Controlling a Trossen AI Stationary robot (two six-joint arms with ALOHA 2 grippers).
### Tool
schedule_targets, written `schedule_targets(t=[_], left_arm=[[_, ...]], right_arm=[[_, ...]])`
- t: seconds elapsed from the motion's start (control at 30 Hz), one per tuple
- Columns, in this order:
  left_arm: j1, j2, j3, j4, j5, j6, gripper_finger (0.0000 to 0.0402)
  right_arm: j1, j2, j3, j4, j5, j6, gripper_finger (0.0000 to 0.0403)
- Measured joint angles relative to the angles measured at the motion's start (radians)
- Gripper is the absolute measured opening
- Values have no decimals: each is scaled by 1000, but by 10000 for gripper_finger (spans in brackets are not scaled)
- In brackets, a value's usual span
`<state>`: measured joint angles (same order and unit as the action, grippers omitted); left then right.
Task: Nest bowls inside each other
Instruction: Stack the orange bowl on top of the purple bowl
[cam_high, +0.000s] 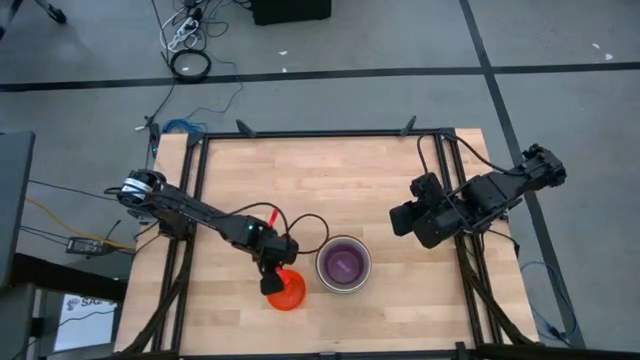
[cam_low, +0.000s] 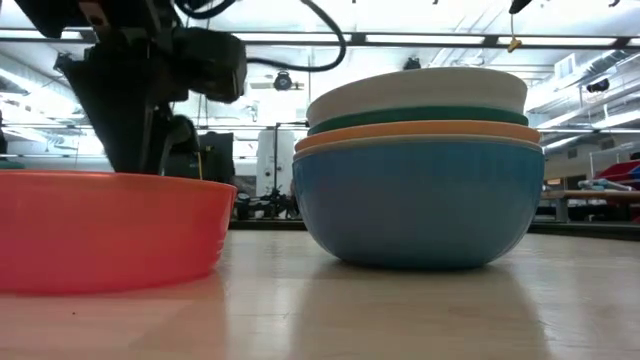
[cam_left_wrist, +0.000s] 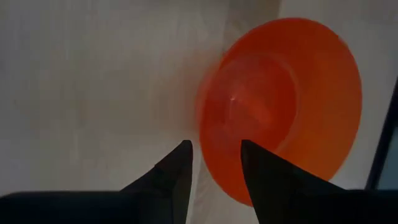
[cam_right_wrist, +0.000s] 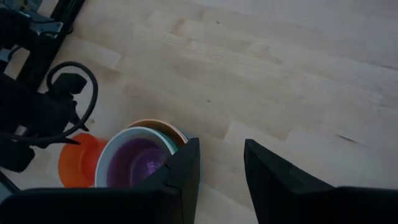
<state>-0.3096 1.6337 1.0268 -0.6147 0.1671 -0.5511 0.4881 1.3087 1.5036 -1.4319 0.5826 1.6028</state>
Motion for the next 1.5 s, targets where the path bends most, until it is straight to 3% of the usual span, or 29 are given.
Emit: schedule_targets(t=[0.27, 0.43, 0.5, 0.7, 0.9, 1.1, 1.27, 1.5], left_arm=[[0, 2, -73, 91, 21, -100, 131], [8, 2, -70, 123, 71, -93, 28], [8, 2, -57, 136, 81, -85, 12], [23, 0, -14, 140, 85, -85, 4], [52, -6, 148, 114, 72, -40, 2], [111, -7, 331, 56, -27, 22, 1], [177, -8, 374, 53, -127, -4, 1], [248, 38, 373, 72, -41, -37, 1]], right_arm=[[0, 0, 0, 0, 0, 0, 113], [0, 0, 0, 0, 0, 0, 113], [0, 0, 0, 0, 0, -4, 113], [0, 0, 0, -1, 0, -7, 113], [0, 0, 0, -1, -4, -7, 113], [7, 0, 0, -1, -17, 1, 113], [7, 0, 0, -1, -19, 1, 113], [8, 0, 0, 0, -19, 0, 114]])
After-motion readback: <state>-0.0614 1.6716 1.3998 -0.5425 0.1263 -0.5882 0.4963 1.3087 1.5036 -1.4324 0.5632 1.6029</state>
